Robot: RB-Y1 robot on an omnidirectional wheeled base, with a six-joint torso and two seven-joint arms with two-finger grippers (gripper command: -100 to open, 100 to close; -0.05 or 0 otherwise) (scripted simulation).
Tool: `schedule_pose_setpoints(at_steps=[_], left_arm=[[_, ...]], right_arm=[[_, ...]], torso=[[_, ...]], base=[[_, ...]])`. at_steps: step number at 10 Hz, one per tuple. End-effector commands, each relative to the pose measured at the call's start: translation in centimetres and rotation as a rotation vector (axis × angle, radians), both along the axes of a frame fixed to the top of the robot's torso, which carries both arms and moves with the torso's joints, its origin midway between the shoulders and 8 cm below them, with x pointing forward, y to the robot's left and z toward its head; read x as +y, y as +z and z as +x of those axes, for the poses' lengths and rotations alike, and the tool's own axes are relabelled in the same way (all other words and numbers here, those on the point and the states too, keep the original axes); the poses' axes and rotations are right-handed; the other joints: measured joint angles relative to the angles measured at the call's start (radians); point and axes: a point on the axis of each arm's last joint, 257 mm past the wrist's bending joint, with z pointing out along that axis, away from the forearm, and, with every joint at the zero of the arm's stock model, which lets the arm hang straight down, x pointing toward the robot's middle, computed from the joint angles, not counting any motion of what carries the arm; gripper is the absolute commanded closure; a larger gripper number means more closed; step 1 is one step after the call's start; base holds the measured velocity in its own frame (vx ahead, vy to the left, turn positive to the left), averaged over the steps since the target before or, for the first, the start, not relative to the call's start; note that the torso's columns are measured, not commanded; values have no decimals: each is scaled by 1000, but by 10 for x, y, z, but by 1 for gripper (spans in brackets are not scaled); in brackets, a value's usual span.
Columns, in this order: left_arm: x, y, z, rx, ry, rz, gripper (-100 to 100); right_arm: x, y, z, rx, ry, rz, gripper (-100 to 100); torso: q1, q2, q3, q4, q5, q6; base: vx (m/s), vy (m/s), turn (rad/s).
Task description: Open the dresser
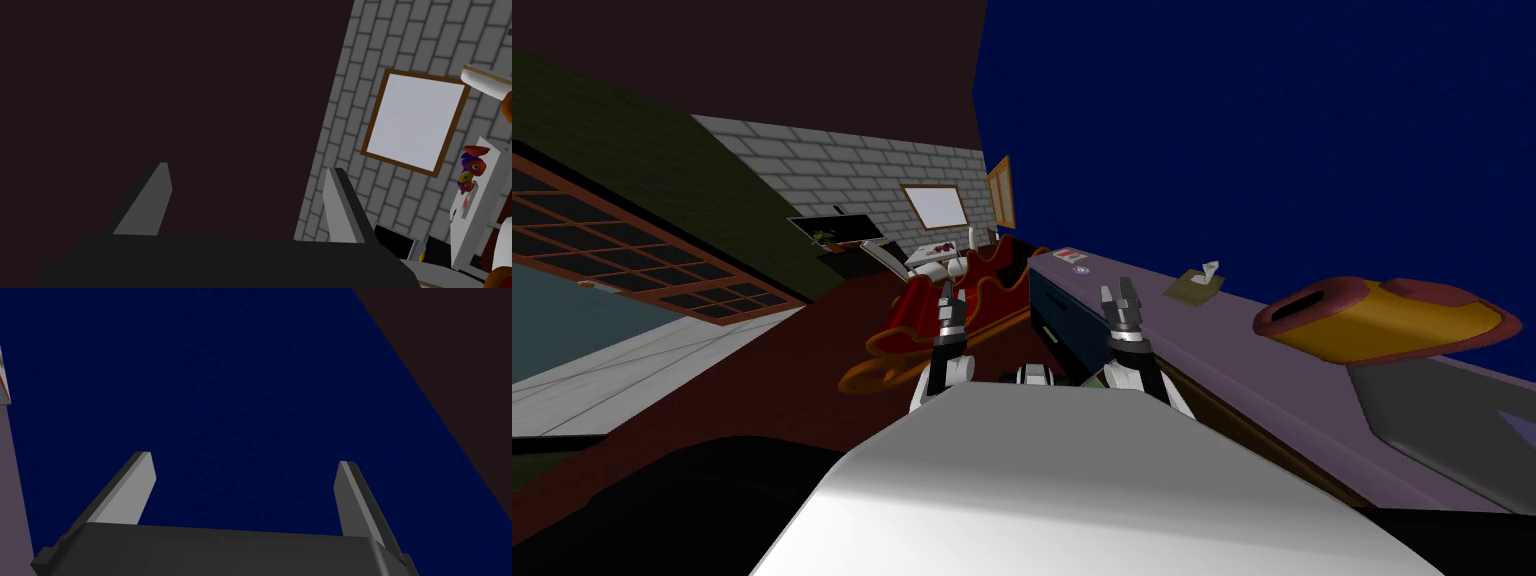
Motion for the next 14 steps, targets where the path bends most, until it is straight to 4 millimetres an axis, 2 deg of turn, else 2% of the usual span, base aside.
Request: schedule_pose_setpoints(at_steps=[1,2,4,5,6,8,10,11,12,13,14], left_arm=[[0,0,0,0,0,0,0],[0,0,0,0,0,0,0],[0,0,0,0,0,0,0],[0,0,0,0,0,0,0],[0,0,0,0,0,0,0],[0,0,0,0,0,0,0],[0,0,0,0,0,0,0],[0,0,0,0,0,0,0],[0,0,0,0,0,0,0],[0,0,0,0,0,0,0],[0,0,0,0,0,0,0]], right_arm=[[7,-38,27,116,-10,-110,-100],[7,-39,27,119,-10,-110,-100],[11,-72,49,213,-27,-199,-100],[11,-74,50,216,-27,-202,-100],[12,-92,60,266,-39,-252,-100],[11,-111,71,317,-52,-303,-100],[10,-143,89,399,-80,-405,-100],[8,-150,90,420,-86,-413,-100],[4,-170,98,470,-105,-472,-100],[4,-170,98,472,-105,-472,-100],[-1,-189,105,519,-125,-533,-100]], torso=[[-1,0,0,0,0,0],[-1,0,0,0,0,0],[-3,0,0,0,-1,0],[1,-1,-1,0,0,0],[-2,0,0,0,0,0],[-1,2,1,1,0,0],[-3,-1,-1,0,-1,0],[2,-2,-1,-1,0,0],[-1,1,0,0,0,0],[-2,1,1,0,-1,0],[-4,1,1,0,-1,0]], base=[[42,141,10],[27,104,-3],[54,137,11],[44,114,-1],[32,106,9],[16,132,7],[59,136,11],[33,150,2],[20,133,6],[33,99,4],[48,107,12]])
